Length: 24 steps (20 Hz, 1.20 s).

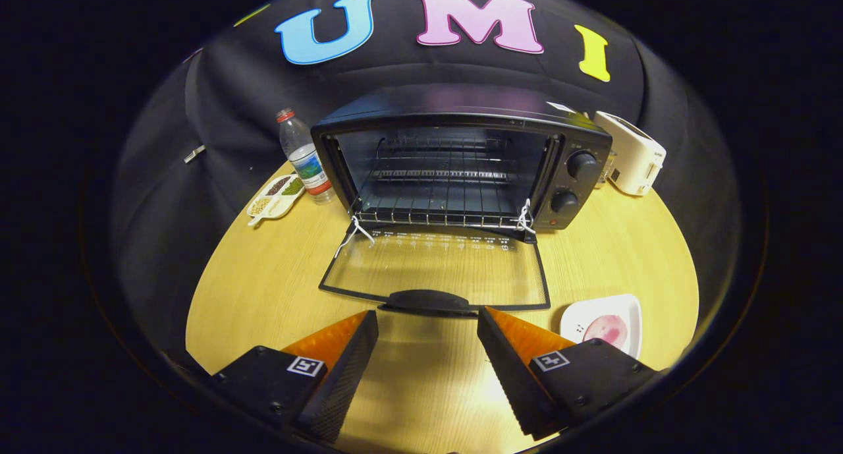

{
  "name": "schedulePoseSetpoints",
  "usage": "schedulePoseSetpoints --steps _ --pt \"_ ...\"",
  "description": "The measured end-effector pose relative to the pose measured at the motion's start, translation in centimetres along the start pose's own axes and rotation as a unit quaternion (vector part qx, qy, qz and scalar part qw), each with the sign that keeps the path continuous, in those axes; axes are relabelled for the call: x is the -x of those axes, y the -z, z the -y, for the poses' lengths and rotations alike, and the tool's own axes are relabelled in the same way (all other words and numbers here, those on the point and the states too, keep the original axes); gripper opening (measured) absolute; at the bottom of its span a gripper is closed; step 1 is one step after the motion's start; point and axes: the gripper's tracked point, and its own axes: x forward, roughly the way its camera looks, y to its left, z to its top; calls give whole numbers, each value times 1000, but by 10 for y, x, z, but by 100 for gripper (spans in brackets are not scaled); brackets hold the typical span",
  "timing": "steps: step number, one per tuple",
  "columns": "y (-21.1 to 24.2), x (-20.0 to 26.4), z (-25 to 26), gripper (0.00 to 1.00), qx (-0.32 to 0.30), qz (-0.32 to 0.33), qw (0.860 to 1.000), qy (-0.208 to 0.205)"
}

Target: Open the toaster oven, put the food inside, and close the toaster oven door.

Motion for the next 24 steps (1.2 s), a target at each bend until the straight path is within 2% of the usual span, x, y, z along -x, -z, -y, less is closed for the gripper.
schedulePoseSetpoints --steps 4,9,11,15,16,18,19,21,24 --pt "-16 24 39 99 -27 18 999 -7" --pt "-14 56 163 98 -46 21 997 50" --pt "-3 62 211 97 -43 7 997 70" --pt "28 55 279 96 -40 -49 995 83" --pt "36 49 289 95 -41 -67 994 80" --pt "51 33 305 84 -49 -98 991 74" --pt "60 22 312 67 -47 -117 989 70" --pt "79 10 320 59 -39 -164 984 63" --pt "87 -5 318 59 -46 -194 979 48"
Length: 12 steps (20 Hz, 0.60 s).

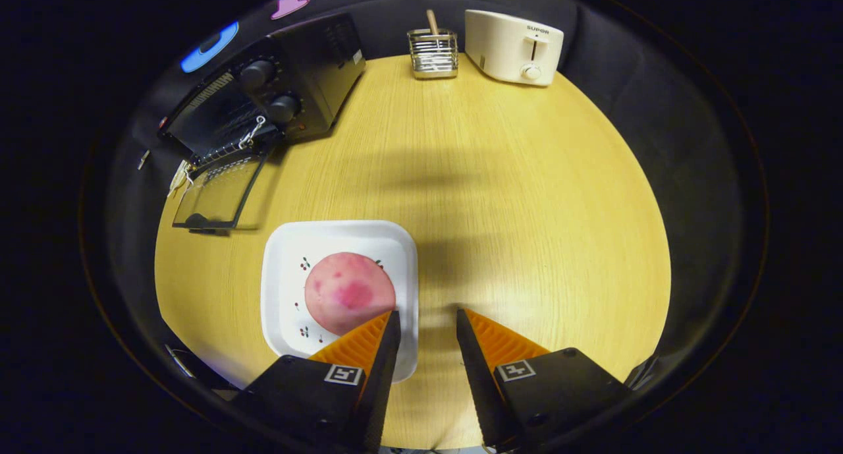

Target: Open the toaster oven, put the food inside, and close the toaster oven door.

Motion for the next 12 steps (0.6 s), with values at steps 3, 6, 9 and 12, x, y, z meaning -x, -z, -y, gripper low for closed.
schedulePoseSetpoints --steps 3,6,9,12 --pt "-9 -4 3 59 15 -9 1000 2" --pt "-10 -15 -10 17 6 -29 1000 1" --pt "-7 -11 -11 15 36 -52 998 -6" --pt "-8 -11 -11 5 4 -76 996 -42"
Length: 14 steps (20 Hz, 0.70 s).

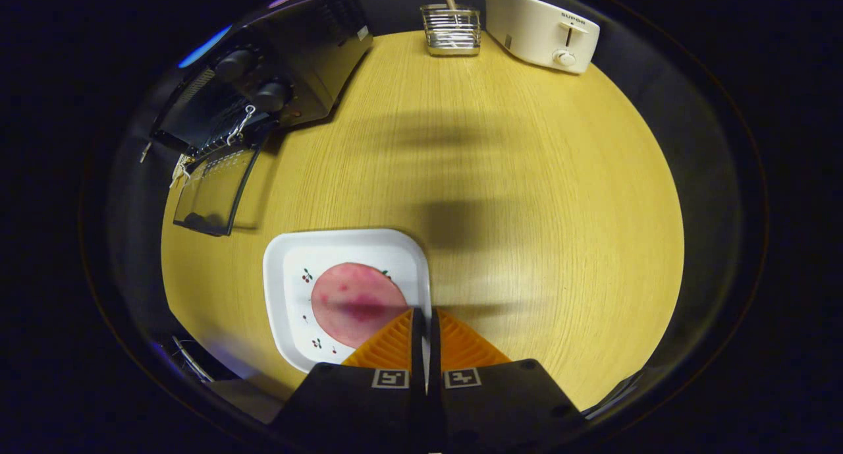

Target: Open the toaster oven, put the food inside, and close the toaster oven door.

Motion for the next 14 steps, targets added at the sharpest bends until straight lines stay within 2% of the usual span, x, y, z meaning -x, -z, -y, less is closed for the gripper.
schedulePoseSetpoints --steps 6,11,14 --pt "12 2 -5 5 -62 -42 993 -86" --pt "29 8 -15 5 -158 -50 974 -152" --pt "35 12 -22 5 -214 -43 957 -191"
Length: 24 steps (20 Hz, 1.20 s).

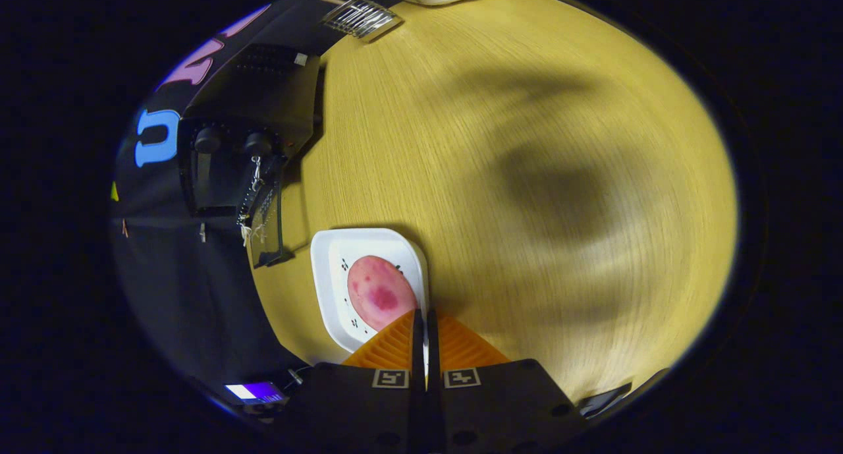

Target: Open the toaster oven, put the food inside, and close the toaster oven door.

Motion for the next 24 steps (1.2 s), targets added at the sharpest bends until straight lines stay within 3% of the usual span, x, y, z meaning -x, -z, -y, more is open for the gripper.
schedulePoseSetpoints --steps 6,14,19,24 --pt "9 31 -17 5 -80 89 991 -59" --pt "28 12 -123 5 -199 160 956 -146" --pt "22 -34 -188 5 -257 178 939 -144" --pt "-24 -75 -255 5 -306 207 916 -155"
